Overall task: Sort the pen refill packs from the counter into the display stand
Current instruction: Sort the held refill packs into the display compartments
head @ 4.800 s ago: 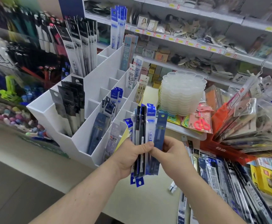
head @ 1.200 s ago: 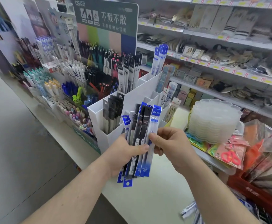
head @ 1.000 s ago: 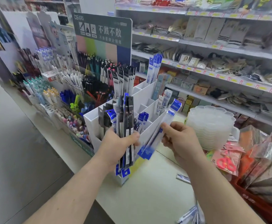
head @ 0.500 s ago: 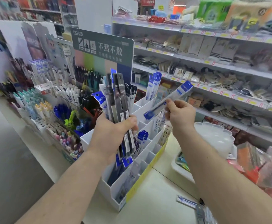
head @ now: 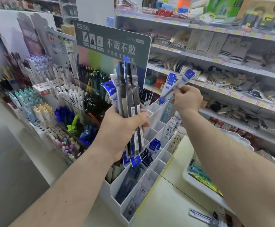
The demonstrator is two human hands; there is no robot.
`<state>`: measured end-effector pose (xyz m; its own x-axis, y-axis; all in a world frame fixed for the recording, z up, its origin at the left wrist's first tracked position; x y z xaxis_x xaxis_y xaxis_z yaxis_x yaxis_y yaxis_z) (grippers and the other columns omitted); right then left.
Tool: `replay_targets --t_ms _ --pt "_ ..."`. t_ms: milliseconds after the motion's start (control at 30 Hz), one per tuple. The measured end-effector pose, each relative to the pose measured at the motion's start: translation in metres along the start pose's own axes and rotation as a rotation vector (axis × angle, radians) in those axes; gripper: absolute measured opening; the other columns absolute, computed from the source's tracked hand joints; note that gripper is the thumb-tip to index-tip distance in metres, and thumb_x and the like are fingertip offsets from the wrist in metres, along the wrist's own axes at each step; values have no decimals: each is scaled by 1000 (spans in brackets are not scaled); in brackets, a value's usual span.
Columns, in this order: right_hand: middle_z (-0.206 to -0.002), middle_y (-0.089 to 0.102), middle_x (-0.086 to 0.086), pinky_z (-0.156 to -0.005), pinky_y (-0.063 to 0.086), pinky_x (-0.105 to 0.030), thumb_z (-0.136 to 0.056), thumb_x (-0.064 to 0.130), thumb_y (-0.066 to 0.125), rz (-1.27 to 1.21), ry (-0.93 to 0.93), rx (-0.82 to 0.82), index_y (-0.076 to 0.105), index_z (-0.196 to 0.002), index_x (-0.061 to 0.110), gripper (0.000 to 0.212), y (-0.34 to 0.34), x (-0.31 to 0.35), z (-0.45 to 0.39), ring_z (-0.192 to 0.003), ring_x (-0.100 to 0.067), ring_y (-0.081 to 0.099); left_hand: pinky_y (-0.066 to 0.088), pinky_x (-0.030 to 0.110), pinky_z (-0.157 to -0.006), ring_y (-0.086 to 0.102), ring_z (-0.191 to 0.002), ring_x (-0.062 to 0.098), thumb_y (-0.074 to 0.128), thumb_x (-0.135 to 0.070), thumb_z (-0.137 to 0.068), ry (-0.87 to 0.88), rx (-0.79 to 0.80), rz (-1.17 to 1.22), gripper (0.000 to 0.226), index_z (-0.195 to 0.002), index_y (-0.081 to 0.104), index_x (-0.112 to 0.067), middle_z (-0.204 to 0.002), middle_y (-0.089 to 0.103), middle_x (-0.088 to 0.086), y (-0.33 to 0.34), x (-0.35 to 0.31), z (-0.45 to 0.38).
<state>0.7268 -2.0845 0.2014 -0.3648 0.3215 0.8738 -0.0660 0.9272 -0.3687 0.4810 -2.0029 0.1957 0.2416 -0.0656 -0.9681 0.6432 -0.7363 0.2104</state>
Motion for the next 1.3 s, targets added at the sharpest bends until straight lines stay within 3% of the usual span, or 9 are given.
replay_targets --t_ms 133,333,467,600,767,900,967,1133,1300 --pt "-78 67 0 -67 37 -26 -97 31 58 223 -79 41 71 -82 16 24 10 3 -5 -79 -21 60 55 36 -72 69 -73 20 70 -3 -87 -13 7 3 6 -91 68 -7 -76 69 8 -2 4 -4" --pt "-70 65 1 -65 40 -27 -94 30 61 341 -72 192 68 -72 21 24 36 -2 -9 -75 -21 59 55 34 -69 70 -72 19 70 -1 -87 -23 25 -9 9 -95 67 -1 -77 69 6 -1 5 -6" --pt "-56 54 3 -63 40 -27 -94 26 61 393 -40 275 56 -54 19 40 50 -7 -10 -66 -21 53 55 33 -68 70 -73 20 70 -1 -86 -27 20 0 17 -102 64 3 -78 69 6 -3 5 -6" --pt "-54 52 1 -63 39 -26 -94 25 61 387 -9 287 53 -51 17 44 54 -12 -9 -59 -17 50 54 32 -68 70 -73 19 70 -1 -86 -19 15 -19 18 -103 64 1 -79 70 4 -2 4 -4" --pt "-63 61 2 -66 46 -29 -94 30 62 379 21 292 61 -58 20 37 53 -14 -10 -74 -22 61 54 30 -68 69 -72 18 70 0 -86 -7 24 -30 14 -100 65 0 -78 70 5 0 2 -1" --pt "-75 66 5 -73 54 -34 -90 32 70 340 66 308 69 -74 19 20 43 -20 -2 -78 -16 63 57 32 -68 68 -69 19 69 0 -86 -6 64 -20 5 -91 68 -3 -73 69 8 10 1 4" --pt "-83 70 2 -72 54 -34 -90 32 71 291 90 283 74 -86 17 16 30 -23 7 -80 -16 64 59 39 -71 66 -71 24 72 0 -85 -36 110 35 8 -84 70 -8 -74 68 11 20 4 9" --pt "-60 59 -2 -52 41 -27 -89 16 67 -122 194 250 69 -68 16 21 -20 -21 61 -55 -16 50 54 43 -72 61 -65 26 72 -12 -71 -212 268 208 12 -69 75 -23 -72 65 11 50 31 27" --pt "-52 51 -1 -43 32 -20 -92 15 69 -367 255 322 67 -75 9 18 -68 -18 131 -43 -10 37 57 34 -63 63 -62 20 76 -3 -67 -418 377 296 18 -68 77 -21 -72 65 7 70 69 49"
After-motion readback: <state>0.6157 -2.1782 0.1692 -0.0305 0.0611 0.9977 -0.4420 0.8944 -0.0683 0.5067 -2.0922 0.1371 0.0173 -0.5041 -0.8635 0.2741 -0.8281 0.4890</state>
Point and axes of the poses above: each hand's wrist, its own z-axis away from the middle knuckle, its own y-axis out of the palm, x = y × z, the point moved 6 cm from there along -z, towards the middle knuckle
